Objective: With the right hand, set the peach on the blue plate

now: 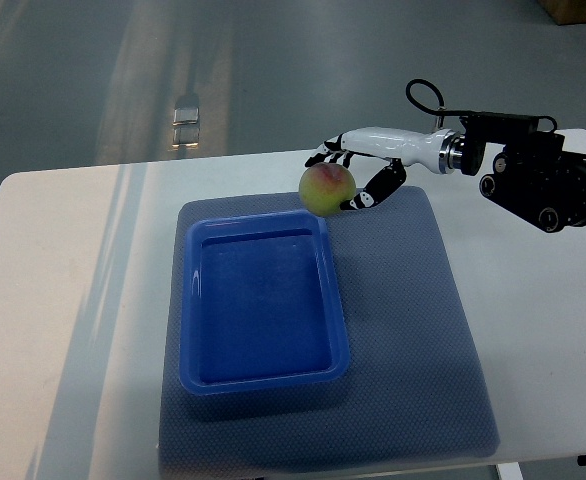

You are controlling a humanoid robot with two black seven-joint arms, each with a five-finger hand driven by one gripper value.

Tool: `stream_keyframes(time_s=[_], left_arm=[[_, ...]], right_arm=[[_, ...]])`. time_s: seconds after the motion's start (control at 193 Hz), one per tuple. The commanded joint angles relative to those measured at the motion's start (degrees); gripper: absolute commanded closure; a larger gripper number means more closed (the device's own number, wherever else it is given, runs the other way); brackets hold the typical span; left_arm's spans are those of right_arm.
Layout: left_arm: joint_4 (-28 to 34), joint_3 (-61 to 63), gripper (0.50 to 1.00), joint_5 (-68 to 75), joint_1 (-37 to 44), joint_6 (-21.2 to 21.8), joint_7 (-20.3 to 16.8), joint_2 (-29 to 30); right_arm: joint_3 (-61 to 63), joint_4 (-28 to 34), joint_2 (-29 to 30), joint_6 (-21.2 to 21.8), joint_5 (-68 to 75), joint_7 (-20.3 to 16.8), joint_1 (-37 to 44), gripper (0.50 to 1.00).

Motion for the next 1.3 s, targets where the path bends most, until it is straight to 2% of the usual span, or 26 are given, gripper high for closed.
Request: stream_keyframes(time_s=[0.0,0.13,0.223,0.301,0.353,0.358,0.404,0.529,0.581,0.617,0.674,0.726,0.731,0.741,1.084,1.11,1.296], left_arm=[[0.0,0.0,0.5,0.0,0.0,0.1,0.0,0.0],[0.0,0.0,0.5,0.0,0.0,0.0,0.0,0.0],[0.0,0.0,0.5,0.0,-0.1,0.0,0.0,0.0],[-0.1,-0.1,0.5,0.0,0.0,0.0,0.1,0.0],[-0.1,-0.1,0.5,0.0,0.0,0.0,0.1,0.0],[-0.1,0.0,0.5,0.0,-0.2,0.0,0.1,0.0],[-0.1,0.0,0.5,0.0,-0.4,0.0,0.1,0.0],[-0.1,0.0,0.5,0.0,-0.5,0.0,0.2,0.0],[-0.1,0.0,0.5,0.0,-0.5,0.0,0.2,0.0],[-0.1,0.1,0.5,0.0,-0.6,0.0,0.3,0.0],[-0.2,0.1,0.5,0.0,-0.6,0.0,0.3,0.0],[-0.2,0.1,0.5,0.0,-0.6,0.0,0.3,0.0],[-0.2,0.2,0.5,0.0,-0.6,0.0,0.3,0.0],[-0.2,0.2,0.5,0.0,-0.6,0.0,0.3,0.0],[-0.2,0.1,0.5,0.0,-0.6,0.0,0.3,0.0],[-0.2,0.1,0.5,0.0,-0.6,0.0,0.3,0.0],[-0.2,0.2,0.5,0.0,-0.7,0.0,0.3,0.0]], right_arm=[[-0.2,-0.1,5.2,0.1,-0.1,0.0,0.5,0.885],[-0.6,-0.2,9.5,-0.5,-0.1,0.0,-0.1,0.865],[-0.7,-0.3,10.1,-0.6,-0.1,0.0,-0.2,0.861],[-0.9,-0.8,10.9,-0.4,-0.4,0.0,-0.9,0.816],[-0.9,-0.8,10.9,-0.4,-0.4,0.0,-0.9,0.816],[-1.7,-1.4,11.0,-0.4,-0.6,0.0,-1.4,0.779],[-2.6,-1.9,11.0,-0.5,-0.7,0.0,-1.5,0.74],[-5.1,-1.9,11.0,-0.4,-0.9,0.0,-2.4,0.677],[-5.1,-1.9,11.0,-0.4,-0.9,0.0,-2.4,0.677],[-5.8,-2.0,11.0,-0.4,-0.9,0.0,-2.9,0.64],[-5.8,-2.0,11.0,-0.4,-0.9,0.0,-3.2,0.611],[-5.8,-2.0,11.0,-0.4,-0.9,0.0,-3.2,0.611],[-5.8,-2.0,11.0,-0.3,-0.9,0.0,-3.2,0.581],[-5.7,-2.0,11.0,-0.3,-0.9,0.0,-3.2,0.575],[-3.2,-2.2,8.6,0.1,1.7,0.0,-2.3,0.572],[-1.0,-2.1,6.4,0.7,4.5,0.0,-2.2,0.572],[1.9,-2.3,3.5,2.5,12.8,0.0,-2.7,0.572]])
